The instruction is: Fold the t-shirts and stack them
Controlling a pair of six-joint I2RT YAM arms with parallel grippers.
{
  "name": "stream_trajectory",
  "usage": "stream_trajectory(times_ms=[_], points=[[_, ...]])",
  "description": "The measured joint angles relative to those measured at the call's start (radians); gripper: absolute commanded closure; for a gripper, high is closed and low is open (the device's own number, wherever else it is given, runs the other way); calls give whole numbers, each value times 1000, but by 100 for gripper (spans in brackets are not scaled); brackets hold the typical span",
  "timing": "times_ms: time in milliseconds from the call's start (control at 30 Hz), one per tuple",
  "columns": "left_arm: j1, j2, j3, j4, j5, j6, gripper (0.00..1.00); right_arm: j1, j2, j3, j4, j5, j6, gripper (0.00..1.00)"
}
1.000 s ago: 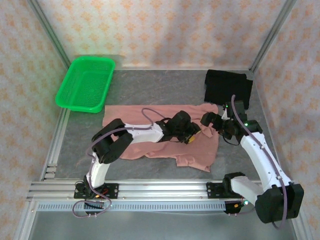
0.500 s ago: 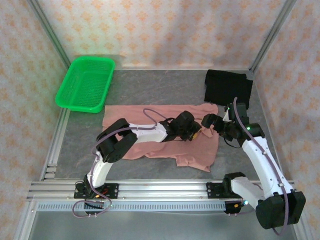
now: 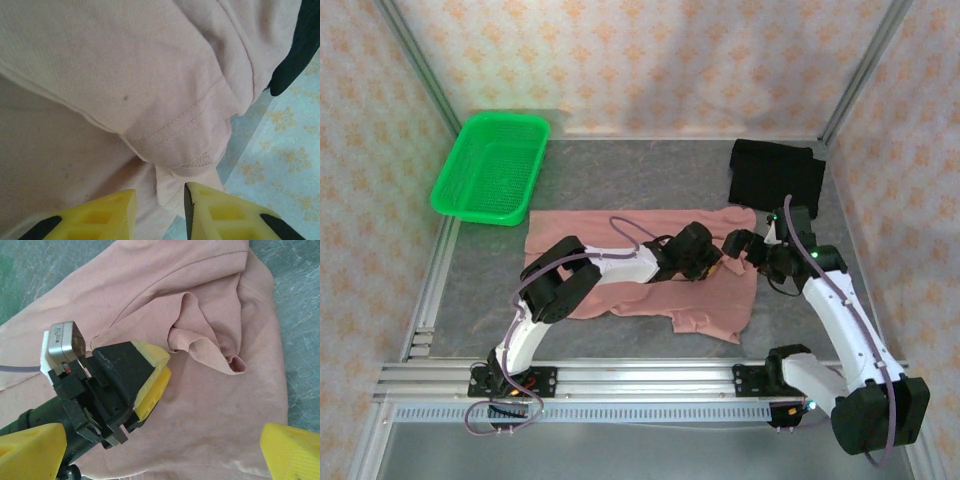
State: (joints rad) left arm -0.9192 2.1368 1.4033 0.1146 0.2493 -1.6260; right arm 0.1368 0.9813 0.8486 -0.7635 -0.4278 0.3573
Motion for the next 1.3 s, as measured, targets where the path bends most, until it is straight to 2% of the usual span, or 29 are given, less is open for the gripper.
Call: stream_trajectory(times_ms=[367,767,1300], points=[[4,45,24,-6,-22,0,74,0,16,0,0,0,-14,1],[19,47,35,-45,-31,22,100,0,23,0,0,1,-18,1],[30,8,38,-134,-31,121,100,-10,72,-14,-45,69,9,0]])
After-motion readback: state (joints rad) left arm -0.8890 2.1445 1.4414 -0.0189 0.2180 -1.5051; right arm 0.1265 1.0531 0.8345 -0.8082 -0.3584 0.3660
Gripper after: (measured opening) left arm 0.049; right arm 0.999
